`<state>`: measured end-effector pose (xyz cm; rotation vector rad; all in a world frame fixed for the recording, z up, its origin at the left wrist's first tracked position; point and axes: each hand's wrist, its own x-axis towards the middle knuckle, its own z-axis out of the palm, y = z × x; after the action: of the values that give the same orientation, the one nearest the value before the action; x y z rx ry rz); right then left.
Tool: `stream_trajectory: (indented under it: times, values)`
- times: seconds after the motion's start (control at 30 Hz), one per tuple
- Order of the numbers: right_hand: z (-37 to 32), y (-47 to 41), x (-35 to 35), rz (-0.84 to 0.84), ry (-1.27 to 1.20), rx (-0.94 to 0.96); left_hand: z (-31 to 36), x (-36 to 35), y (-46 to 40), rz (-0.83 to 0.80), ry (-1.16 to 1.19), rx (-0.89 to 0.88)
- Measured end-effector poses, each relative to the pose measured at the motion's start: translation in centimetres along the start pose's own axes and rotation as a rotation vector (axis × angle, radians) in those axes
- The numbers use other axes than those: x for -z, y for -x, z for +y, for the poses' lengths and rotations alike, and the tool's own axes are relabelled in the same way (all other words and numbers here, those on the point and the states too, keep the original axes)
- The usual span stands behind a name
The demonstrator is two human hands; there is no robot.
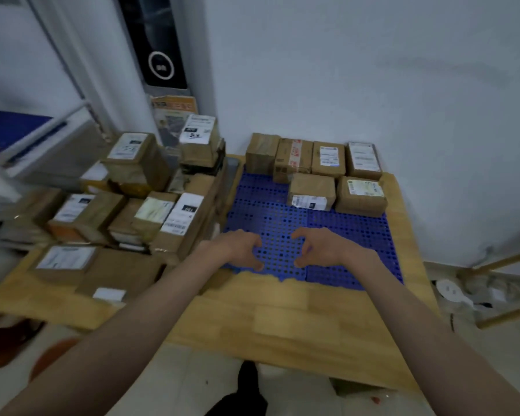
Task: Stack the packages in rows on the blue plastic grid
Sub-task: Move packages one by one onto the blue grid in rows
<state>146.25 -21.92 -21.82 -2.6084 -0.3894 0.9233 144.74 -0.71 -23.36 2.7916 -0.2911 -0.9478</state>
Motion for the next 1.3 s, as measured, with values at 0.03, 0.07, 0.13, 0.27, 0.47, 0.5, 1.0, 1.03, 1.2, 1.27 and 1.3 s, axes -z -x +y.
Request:
stream_trajectory:
  times: [0.03, 0.07, 0.13, 0.27, 0.47, 0.5, 1.0, 1.03, 1.2, 1.27, 1.3]
  values:
    - [-0.7, 0.2, -0.8, -0.007, 0.016, 0.019, -0.6, -0.8, 1.1, 0.026, 0.022, 0.003]
    - [-1.5, 0.3, -1.6, -0.014, 0.028, 0.040, -1.3, -1.6, 2.2, 0.055, 0.037, 0.013]
    - [-3.4, 0.2, -3.2, -0.033, 0.043, 0.084, -2.8, -2.7, 4.5, 0.083, 0.061, 0.055]
    - [-8.2, -0.2, -5.7, -0.078, 0.076, 0.170, -6.4, -4.2, 8.9, 0.092, 0.132, 0.116]
    - [-16.1, -0.5, -7.3, -0.096, 0.130, 0.297, -12.5, -4.6, 14.4, 0.200, 0.211, 0.190]
    - [-17.3, -0.5, -7.6, -0.097, 0.130, 0.314, -13.6, -4.6, 14.9, 0.194, 0.202, 0.208]
    - [-30.3, -8.3, -19.3, -0.104, 0.016, 0.161, -33.8, -9.6, 17.6, 0.118, 0.265, 0.390]
    - [-30.6, -8.9, -20.0, -0.096, 0.011, 0.133, -34.9, -10.1, 17.6, 0.104, 0.273, 0.396]
    - [-31.5, -11.4, -22.6, -0.071, 0.047, 0.036, -38.5, -11.9, 16.5, 0.069, 0.264, 0.380]
    - [-31.6, -12.3, -23.1, -0.063, 0.072, 0.025, -39.5, -12.1, 15.6, 0.068, 0.268, 0.377]
    - [-31.6, -12.7, -23.3, -0.061, 0.066, 0.020, -40.0, -12.1, 15.1, 0.068, 0.270, 0.377]
